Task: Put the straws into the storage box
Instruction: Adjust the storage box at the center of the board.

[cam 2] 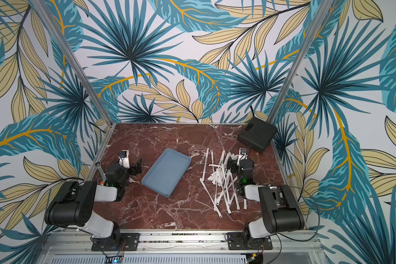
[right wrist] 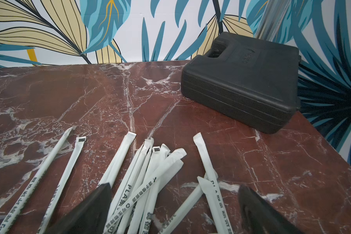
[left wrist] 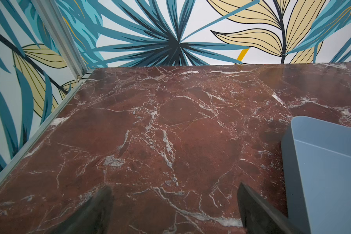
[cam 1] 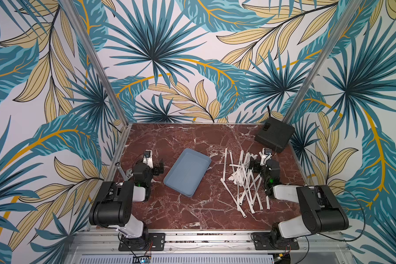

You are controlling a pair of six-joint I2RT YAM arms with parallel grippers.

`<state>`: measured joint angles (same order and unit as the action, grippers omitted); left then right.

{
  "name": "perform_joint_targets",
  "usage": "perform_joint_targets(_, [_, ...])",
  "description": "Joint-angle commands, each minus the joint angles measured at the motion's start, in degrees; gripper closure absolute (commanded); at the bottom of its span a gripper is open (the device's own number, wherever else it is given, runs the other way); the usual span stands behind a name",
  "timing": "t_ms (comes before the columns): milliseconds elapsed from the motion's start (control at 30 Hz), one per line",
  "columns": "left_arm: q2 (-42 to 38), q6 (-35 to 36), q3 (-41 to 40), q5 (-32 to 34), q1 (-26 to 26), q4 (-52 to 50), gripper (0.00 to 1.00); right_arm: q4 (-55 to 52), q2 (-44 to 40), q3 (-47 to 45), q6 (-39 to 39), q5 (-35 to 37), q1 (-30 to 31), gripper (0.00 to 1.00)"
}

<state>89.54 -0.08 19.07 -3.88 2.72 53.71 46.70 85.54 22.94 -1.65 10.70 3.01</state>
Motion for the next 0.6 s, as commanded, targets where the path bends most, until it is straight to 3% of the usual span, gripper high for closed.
perform_joint_targets(0, [0.24, 0.07, 1.94, -1.14, 0.27, 2.36, 0.00, 1.38, 0.56, 0.70, 0.64, 0.60, 0.17, 0.00])
perform_joint_targets(567, [0.25, -0.93, 2.55, 1.95, 0.27, 1.24, 0.00, 1.38, 0.51, 0.75, 0.60, 0.55, 0.16, 0.01])
